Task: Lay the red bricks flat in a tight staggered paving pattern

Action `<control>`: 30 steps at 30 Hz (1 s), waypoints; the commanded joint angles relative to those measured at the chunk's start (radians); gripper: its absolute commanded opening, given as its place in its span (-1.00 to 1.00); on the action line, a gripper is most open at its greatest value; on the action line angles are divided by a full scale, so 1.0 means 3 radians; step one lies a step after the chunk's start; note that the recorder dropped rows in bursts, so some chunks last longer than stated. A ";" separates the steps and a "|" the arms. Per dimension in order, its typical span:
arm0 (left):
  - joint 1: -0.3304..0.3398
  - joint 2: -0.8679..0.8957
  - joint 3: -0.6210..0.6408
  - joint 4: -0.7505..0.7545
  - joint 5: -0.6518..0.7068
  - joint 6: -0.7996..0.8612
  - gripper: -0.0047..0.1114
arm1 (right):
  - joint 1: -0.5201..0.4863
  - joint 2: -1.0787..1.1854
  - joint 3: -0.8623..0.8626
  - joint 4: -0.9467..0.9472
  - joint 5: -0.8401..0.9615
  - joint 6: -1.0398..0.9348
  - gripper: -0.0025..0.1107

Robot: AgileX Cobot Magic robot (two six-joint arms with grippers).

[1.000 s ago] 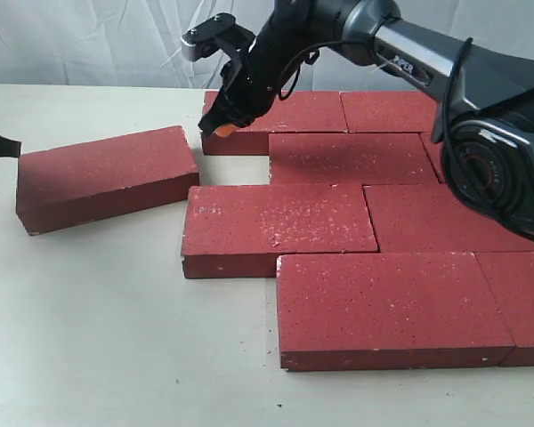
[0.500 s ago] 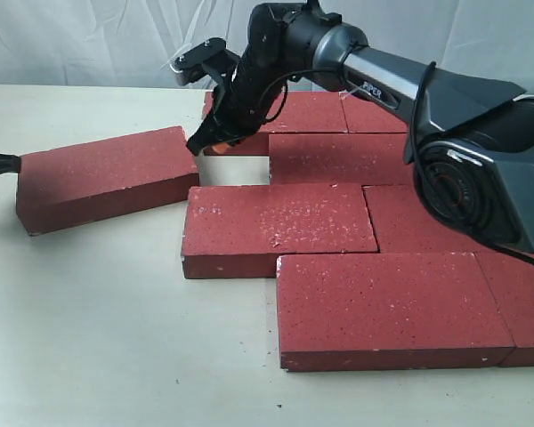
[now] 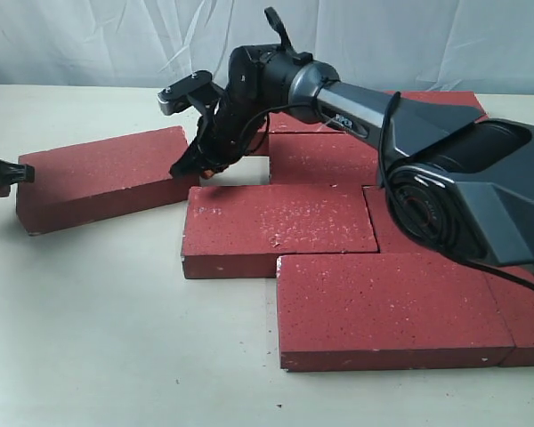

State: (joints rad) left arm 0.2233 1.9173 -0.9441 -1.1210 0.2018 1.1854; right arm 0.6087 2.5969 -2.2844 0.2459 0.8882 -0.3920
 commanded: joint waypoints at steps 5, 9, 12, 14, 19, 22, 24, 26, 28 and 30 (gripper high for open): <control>0.0016 -0.0010 -0.0079 -0.0047 0.0216 0.0089 -0.92 | 0.0088 -0.0089 -0.0014 -0.0137 0.0239 0.0000 -0.97; 0.0016 -0.0010 -0.0079 -0.0047 0.0219 0.0095 -0.92 | 0.0194 -0.0160 -0.0014 -0.0368 0.0349 0.0000 -0.97; 0.0016 -0.0010 -0.0079 -0.0047 0.0219 0.0095 -0.92 | 0.0236 -0.0185 -0.0014 -0.0447 0.0355 0.0000 -0.97; 0.0016 -0.0010 -0.0079 -0.0047 0.0179 0.0095 -0.92 | 0.0229 -0.0185 -0.0014 -0.0621 0.0293 0.0007 -0.97; 0.0016 -0.0010 -0.0079 -0.0021 0.0043 0.0137 -0.92 | 0.0222 -0.0177 -0.0014 -0.0914 0.0093 0.0182 -0.97; 0.0016 -0.0010 -0.0079 -0.0057 -0.0012 0.0153 -0.92 | 0.0222 -0.0132 -0.0014 -0.0897 -0.0209 0.0192 -0.97; 0.0016 -0.0010 -0.0079 -0.0095 0.0043 0.0160 -0.92 | 0.0222 -0.0087 -0.0014 -0.0897 -0.0286 0.0214 -0.97; 0.0016 -0.0010 -0.0079 -0.0101 0.0107 0.0160 -0.92 | 0.0222 -0.0062 -0.0014 -0.0905 -0.0356 0.0276 -0.97; 0.0016 -0.0010 -0.0079 -0.0101 0.0114 0.0160 -0.92 | 0.0222 -0.0032 -0.0014 -0.0910 -0.0408 0.0319 -0.97; 0.0016 -0.0010 -0.0079 -0.0101 0.0150 0.0160 -0.92 | 0.0222 -0.0025 -0.0014 -0.0910 -0.0407 0.0319 -0.97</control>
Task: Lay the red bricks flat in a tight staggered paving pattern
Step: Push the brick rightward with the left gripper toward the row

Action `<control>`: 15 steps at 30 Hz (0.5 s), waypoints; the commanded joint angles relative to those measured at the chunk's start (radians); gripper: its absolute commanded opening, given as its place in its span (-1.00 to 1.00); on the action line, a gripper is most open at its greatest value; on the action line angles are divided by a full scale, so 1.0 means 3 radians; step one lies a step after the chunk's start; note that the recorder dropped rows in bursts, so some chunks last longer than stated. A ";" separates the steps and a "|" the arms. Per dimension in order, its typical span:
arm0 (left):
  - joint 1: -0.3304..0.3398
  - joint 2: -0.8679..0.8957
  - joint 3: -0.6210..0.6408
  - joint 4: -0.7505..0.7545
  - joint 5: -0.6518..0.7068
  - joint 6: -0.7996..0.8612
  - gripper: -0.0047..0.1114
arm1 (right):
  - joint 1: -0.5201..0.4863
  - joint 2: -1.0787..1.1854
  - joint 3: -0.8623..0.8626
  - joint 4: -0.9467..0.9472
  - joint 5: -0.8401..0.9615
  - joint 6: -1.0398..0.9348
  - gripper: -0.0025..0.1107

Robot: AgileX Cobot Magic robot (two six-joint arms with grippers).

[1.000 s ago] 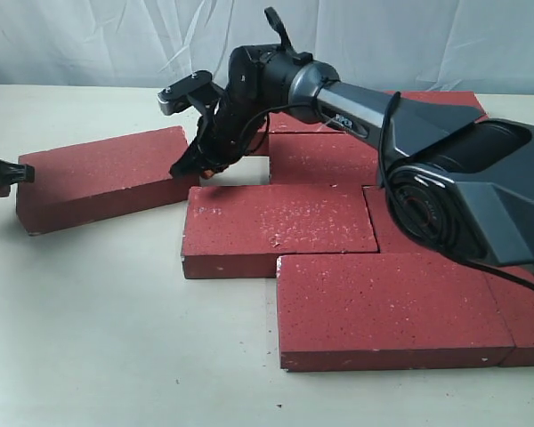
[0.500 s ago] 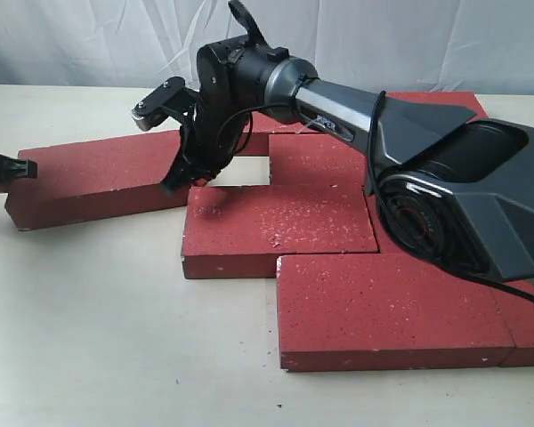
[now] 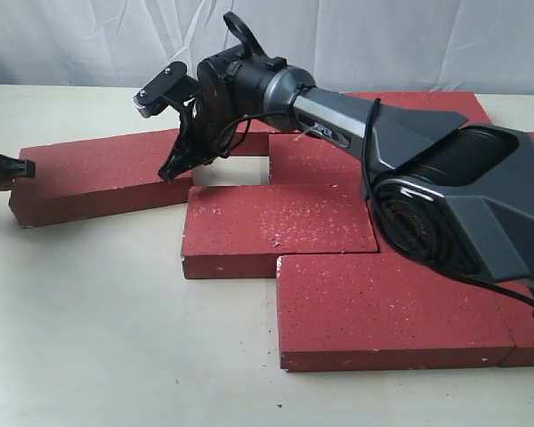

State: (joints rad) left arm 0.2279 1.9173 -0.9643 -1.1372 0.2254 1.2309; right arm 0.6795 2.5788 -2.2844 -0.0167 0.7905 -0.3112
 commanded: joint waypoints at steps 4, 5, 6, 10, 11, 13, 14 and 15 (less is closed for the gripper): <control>-0.0006 -0.0010 -0.0012 -0.0054 0.0156 0.0023 -0.92 | 0.0001 0.0014 -0.0014 0.0003 0.0016 0.0054 -0.97; -0.0006 -0.0010 -0.0012 -0.0062 0.0156 0.0023 -0.92 | 0.0001 -0.0004 -0.0014 0.0003 0.0054 0.0054 -0.97; -0.0006 -0.0010 -0.0012 -0.0073 0.0148 0.0023 -0.92 | 0.0010 -0.0022 -0.0014 0.0003 0.0114 0.0054 -0.97; -0.0006 -0.0010 -0.0012 -0.0074 0.0210 0.0064 -0.92 | 0.0058 -0.0121 -0.0014 0.0003 0.0368 0.0054 -0.97; -0.0006 -0.0010 -0.0012 -0.0091 0.0238 0.0126 -0.92 | 0.0066 -0.0138 -0.0014 0.0003 0.0415 0.0014 -0.97; -0.0006 -0.0010 -0.0012 -0.0246 0.0305 0.0284 -0.92 | 0.0087 -0.0169 -0.0014 0.0033 0.0472 -0.0033 -0.97; -0.0006 -0.0010 -0.0012 -0.0356 0.0350 0.0401 -0.92 | 0.0102 -0.0192 -0.0014 0.0033 0.0472 -0.0033 -0.97; -0.0006 -0.0010 -0.0012 -0.0449 0.0405 0.0535 -0.92 | 0.0110 -0.0199 -0.0014 0.0033 0.0472 -0.0033 -0.97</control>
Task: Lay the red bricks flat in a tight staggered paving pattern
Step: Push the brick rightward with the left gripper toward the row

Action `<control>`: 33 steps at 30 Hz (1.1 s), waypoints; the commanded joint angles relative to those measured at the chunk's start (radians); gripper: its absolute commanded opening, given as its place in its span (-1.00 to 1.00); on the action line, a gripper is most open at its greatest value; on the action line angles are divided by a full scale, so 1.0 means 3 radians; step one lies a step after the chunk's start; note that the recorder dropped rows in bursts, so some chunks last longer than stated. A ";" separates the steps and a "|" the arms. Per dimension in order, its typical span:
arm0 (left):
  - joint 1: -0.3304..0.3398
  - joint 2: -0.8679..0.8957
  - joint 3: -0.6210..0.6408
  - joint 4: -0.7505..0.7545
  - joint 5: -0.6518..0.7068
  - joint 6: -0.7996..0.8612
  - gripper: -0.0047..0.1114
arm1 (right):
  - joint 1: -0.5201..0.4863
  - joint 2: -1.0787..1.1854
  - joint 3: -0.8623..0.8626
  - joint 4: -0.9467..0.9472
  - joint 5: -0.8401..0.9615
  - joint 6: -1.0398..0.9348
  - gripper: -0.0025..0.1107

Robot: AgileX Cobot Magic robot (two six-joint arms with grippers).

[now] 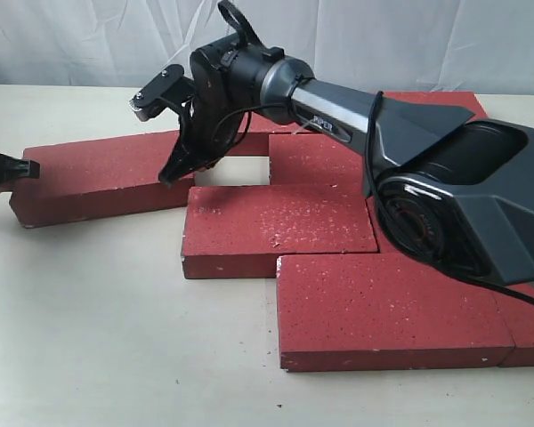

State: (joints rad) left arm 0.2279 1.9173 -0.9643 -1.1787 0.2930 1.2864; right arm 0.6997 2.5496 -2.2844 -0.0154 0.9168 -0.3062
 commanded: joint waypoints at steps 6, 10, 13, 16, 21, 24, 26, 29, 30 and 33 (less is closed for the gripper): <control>-0.0006 -0.0010 -0.0012 -0.0766 0.0619 0.0964 -0.92 | 0.0042 -0.0116 -0.0014 0.0078 0.0215 -0.0062 -0.97; -0.0006 -0.0010 -0.0012 -0.0845 0.0667 0.1045 -0.92 | 0.0042 -0.0116 -0.0014 0.0051 0.0322 -0.0075 -0.97; -0.0006 -0.0010 -0.0012 -0.0845 0.0674 0.1045 -0.92 | 0.0036 -0.0116 -0.0014 -0.0044 0.0344 -0.0075 -0.97; -0.0006 -0.0010 -0.0012 -0.0845 0.0674 0.1045 -0.92 | 0.0036 -0.0116 -0.0014 -0.0271 0.0364 -0.0075 -0.97; -0.0006 -0.0010 -0.0012 -0.0845 0.0674 0.1045 -0.92 | 0.0036 -0.0116 -0.0014 -0.0657 0.0396 0.0053 -0.97; -0.0006 -0.0010 -0.0012 -0.0845 0.0666 0.1045 -0.92 | 0.0036 -0.0116 -0.0014 -0.0671 0.0533 0.0053 -0.97; -0.0006 -0.0010 -0.0012 -0.0845 0.0635 0.1045 -0.92 | 0.0036 -0.0122 -0.0014 -0.0663 0.0679 0.0053 -0.97; -0.0006 -0.0010 -0.0012 -0.0845 0.0559 0.1045 -0.92 | 0.0036 -0.0165 -0.0014 -0.0688 0.0820 0.0044 -0.97; -0.0006 -0.0010 -0.0012 -0.0845 0.0525 0.1045 -0.92 | 0.0036 -0.0176 -0.0014 -0.0694 0.0820 0.0044 -0.97; -0.0006 -0.0010 -0.0012 -0.0832 0.0349 0.1045 -0.92 | 0.0030 -0.0242 -0.0014 -0.0854 0.0820 0.0044 -0.97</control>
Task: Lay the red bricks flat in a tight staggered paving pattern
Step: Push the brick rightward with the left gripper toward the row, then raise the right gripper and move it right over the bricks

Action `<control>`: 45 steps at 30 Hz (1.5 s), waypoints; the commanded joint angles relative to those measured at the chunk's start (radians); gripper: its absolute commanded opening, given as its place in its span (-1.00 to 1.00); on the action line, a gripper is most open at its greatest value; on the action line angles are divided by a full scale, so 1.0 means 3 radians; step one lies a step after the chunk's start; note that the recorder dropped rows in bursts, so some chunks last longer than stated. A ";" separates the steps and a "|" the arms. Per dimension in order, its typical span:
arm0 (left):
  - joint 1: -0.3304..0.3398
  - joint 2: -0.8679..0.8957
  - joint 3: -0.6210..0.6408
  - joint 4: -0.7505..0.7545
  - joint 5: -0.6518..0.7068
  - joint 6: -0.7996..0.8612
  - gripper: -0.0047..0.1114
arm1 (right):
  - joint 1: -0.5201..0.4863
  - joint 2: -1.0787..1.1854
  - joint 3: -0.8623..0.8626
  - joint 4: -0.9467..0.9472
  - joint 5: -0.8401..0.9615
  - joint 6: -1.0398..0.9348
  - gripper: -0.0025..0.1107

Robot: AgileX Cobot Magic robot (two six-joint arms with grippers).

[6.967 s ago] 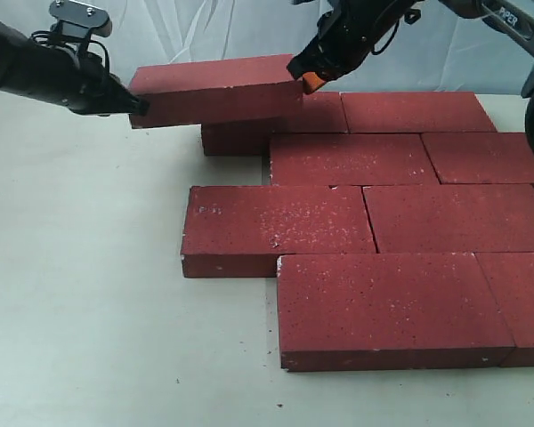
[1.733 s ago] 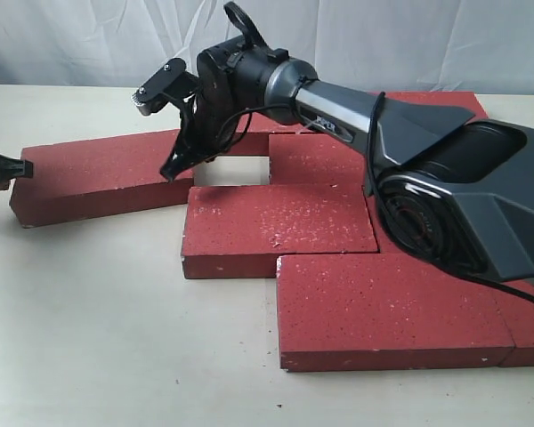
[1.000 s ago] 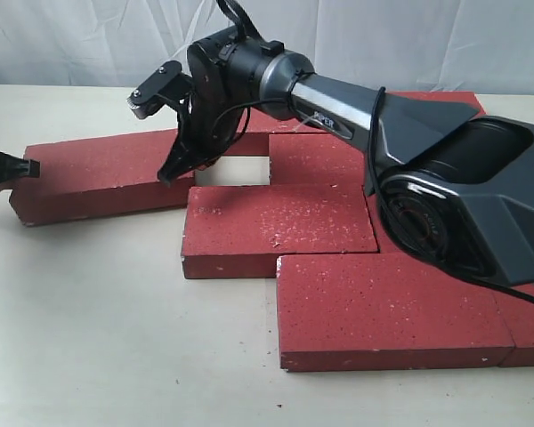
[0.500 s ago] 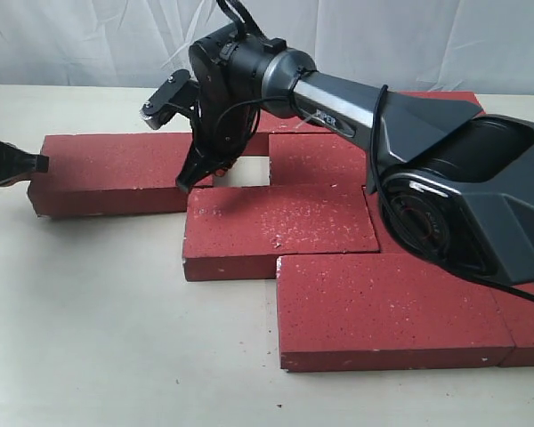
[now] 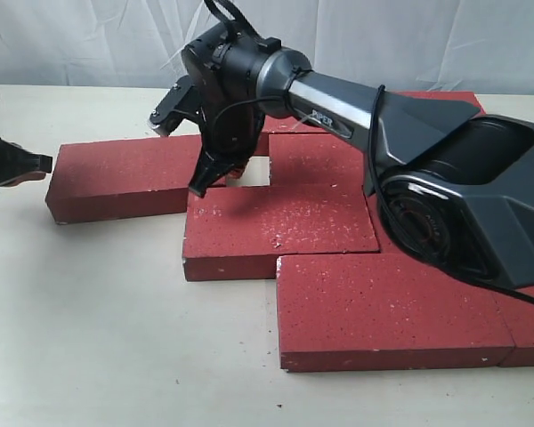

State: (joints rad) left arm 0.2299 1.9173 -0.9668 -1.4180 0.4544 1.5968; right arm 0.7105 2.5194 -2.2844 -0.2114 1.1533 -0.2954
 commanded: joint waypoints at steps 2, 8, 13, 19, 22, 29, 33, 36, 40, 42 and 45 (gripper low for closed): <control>-0.0007 -0.0010 -0.0004 -0.0041 -0.0328 0.0010 -0.92 | -0.0006 -0.0181 -0.0014 -0.0348 0.0057 0.0046 -0.97; -0.0007 -0.0010 -0.0004 -0.0041 -0.0071 0.0001 -0.92 | -0.0013 -0.0376 -0.0014 -0.0467 0.0226 0.0102 -0.97; -0.0007 -0.0010 -0.0004 -0.0034 -0.0035 0.0001 -0.92 | -0.0136 -0.0612 0.0116 -0.0111 0.0226 0.0102 -0.97; -0.0007 -0.0010 -0.0004 -0.0034 -0.0035 0.0001 -0.92 | -0.0321 -0.1002 0.0742 0.0254 0.0226 -0.0041 -0.97; -0.0007 -0.0010 -0.0004 -0.0062 -0.0021 0.0001 -0.92 | -0.0437 -0.1221 0.1077 0.0477 0.0226 -0.0115 -0.97; -0.0007 -0.0010 -0.0004 -0.0093 -0.0006 0.0001 -0.92 | -0.0704 -0.1730 0.1892 0.0910 -0.0388 -0.0334 -0.97; -0.0007 -0.0010 -0.0004 -0.0093 -0.0006 0.0001 -0.92 | -0.0878 -0.1958 0.2436 0.0897 -0.0949 -0.0334 -0.97; -0.0007 -0.0010 -0.0004 -0.0111 -0.0008 -0.0071 -0.92 | -0.0990 -0.2043 0.2783 0.0903 -0.1401 -0.0334 -0.97; -0.0007 -0.0010 -0.0004 -0.0111 -0.0098 -0.0119 -0.92 | -0.1099 -0.2057 0.3021 0.0819 -0.1903 -0.0474 -0.97; -0.0007 -0.0010 -0.0004 -0.0121 -0.0146 -0.0177 -0.92 | -0.1129 -0.2064 0.3021 0.0850 -0.2067 -0.0426 -0.97; -0.0013 -0.0010 -0.0004 -0.0121 -0.0147 -0.0246 -0.92 | -0.1129 -0.2050 0.3021 0.1036 -0.2065 -0.0427 -0.97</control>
State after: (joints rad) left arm 0.2299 1.9173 -0.9668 -1.4423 0.4207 1.5502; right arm 0.3777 1.9114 -1.3835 0.0587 0.5579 -0.4185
